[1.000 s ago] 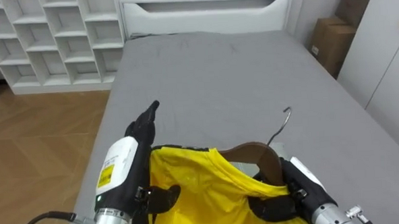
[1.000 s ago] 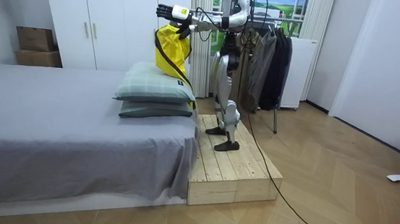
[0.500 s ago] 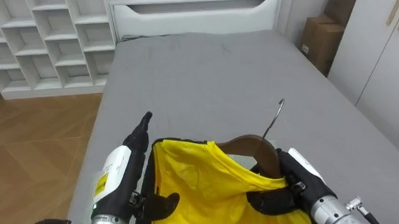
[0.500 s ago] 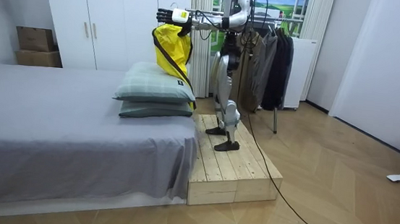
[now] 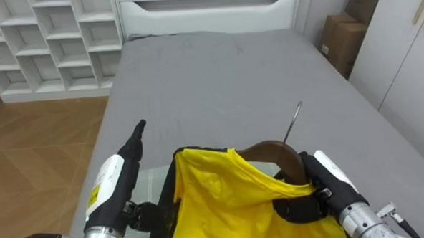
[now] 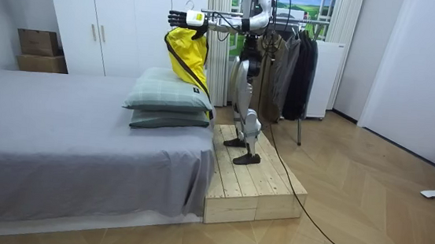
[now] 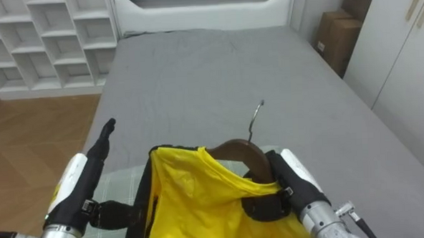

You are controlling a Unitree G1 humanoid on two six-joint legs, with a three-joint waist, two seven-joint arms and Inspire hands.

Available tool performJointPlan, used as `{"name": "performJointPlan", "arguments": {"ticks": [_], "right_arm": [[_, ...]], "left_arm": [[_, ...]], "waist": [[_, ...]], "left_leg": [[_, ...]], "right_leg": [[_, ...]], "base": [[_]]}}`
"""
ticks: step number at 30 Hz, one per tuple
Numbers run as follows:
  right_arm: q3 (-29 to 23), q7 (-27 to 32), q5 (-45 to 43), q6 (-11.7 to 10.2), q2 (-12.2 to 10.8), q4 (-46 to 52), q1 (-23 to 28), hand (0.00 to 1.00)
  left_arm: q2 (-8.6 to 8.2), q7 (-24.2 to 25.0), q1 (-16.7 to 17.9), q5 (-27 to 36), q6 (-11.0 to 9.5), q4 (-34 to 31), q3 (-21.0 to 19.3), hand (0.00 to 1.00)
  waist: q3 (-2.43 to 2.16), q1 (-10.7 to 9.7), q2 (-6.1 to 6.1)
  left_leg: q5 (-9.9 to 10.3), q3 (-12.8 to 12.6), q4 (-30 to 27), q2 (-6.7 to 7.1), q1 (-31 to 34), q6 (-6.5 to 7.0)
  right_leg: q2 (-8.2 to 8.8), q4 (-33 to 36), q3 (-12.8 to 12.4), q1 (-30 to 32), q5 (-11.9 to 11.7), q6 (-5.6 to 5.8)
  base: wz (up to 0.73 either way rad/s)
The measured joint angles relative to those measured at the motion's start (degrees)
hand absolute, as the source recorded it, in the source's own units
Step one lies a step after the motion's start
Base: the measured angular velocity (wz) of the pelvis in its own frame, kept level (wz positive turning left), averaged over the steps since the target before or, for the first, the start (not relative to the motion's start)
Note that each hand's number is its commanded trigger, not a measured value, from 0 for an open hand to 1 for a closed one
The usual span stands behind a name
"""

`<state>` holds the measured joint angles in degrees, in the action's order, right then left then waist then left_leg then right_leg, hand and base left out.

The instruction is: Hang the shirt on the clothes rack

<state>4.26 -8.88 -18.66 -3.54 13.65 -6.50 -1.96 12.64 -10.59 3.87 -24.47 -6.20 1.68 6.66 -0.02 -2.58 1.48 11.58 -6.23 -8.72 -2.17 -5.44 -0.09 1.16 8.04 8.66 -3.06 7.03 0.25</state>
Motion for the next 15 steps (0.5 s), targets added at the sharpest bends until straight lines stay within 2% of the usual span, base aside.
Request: {"name": "performJointPlan", "arguments": {"ticks": [4,15], "right_arm": [[-0.1,0.5,-2.5,0.0,0.0,0.5,0.1,1.00],[-1.3,1.9,-4.8,0.0,0.0,0.5,0.9,1.00]], "left_arm": [[-0.75,-0.2,0.1,-0.1,0.0,0.0,0.0,0.00],[-0.84,-1.5,0.1,-0.1,0.0,0.0,-1.4,0.00]], "waist": [[-0.04,0.2,0.08],[-0.09,0.1,0.59]], "left_leg": [[0.0,0.1,-0.1,0.04,-0.2,0.00],[0.0,-0.1,-0.6,0.14,0.0,0.03]], "right_leg": [[0.13,0.2,0.3,0.0,0.0,0.00],[0.46,0.7,0.7,-0.1,0.0,0.01]], "base": [[0.01],[0.00]]}}
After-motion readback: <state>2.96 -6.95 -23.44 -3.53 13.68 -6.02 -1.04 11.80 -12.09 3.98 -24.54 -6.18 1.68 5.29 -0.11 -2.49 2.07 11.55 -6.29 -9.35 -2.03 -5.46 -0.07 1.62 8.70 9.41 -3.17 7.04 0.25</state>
